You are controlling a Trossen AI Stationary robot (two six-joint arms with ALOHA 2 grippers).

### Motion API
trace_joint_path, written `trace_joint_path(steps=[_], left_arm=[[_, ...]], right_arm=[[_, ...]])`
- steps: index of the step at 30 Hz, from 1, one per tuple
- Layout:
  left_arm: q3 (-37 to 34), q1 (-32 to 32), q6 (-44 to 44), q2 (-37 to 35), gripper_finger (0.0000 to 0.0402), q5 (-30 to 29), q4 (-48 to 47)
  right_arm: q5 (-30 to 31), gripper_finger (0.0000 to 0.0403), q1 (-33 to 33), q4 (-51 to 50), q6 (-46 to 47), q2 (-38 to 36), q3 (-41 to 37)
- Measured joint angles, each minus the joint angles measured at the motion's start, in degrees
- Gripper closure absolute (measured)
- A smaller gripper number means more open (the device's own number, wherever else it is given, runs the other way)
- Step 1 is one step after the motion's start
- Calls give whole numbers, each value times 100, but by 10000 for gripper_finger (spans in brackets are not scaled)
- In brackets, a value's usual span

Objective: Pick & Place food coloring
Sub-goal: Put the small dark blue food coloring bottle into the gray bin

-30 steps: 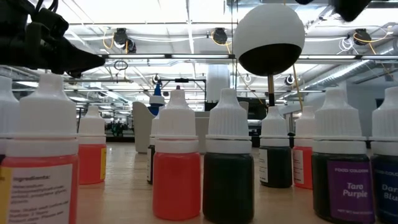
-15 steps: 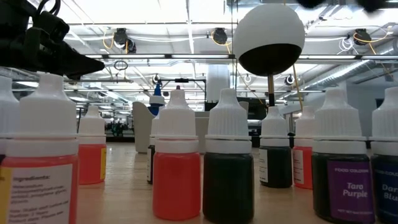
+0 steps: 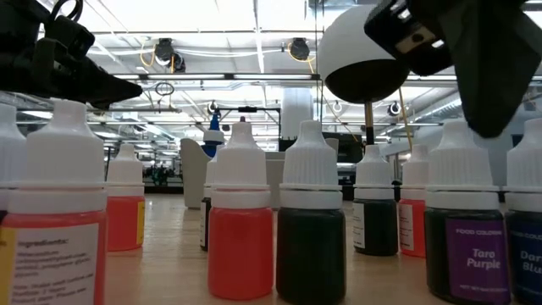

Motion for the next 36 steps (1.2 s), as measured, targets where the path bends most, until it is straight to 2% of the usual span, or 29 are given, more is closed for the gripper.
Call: trace_joint_path(steps=[9, 13, 36], left_arm=[[0, 0, 30, 0, 360, -28, 48], [0, 0, 306, 0, 360, -33, 55], [0, 0, 342, 0, 360, -26, 48]], right_arm=[[296, 247, 2, 493, 154, -2, -385], [300, 247, 4, 568, 240, -2, -499], [271, 249, 15, 852, 290, -2, -524]])
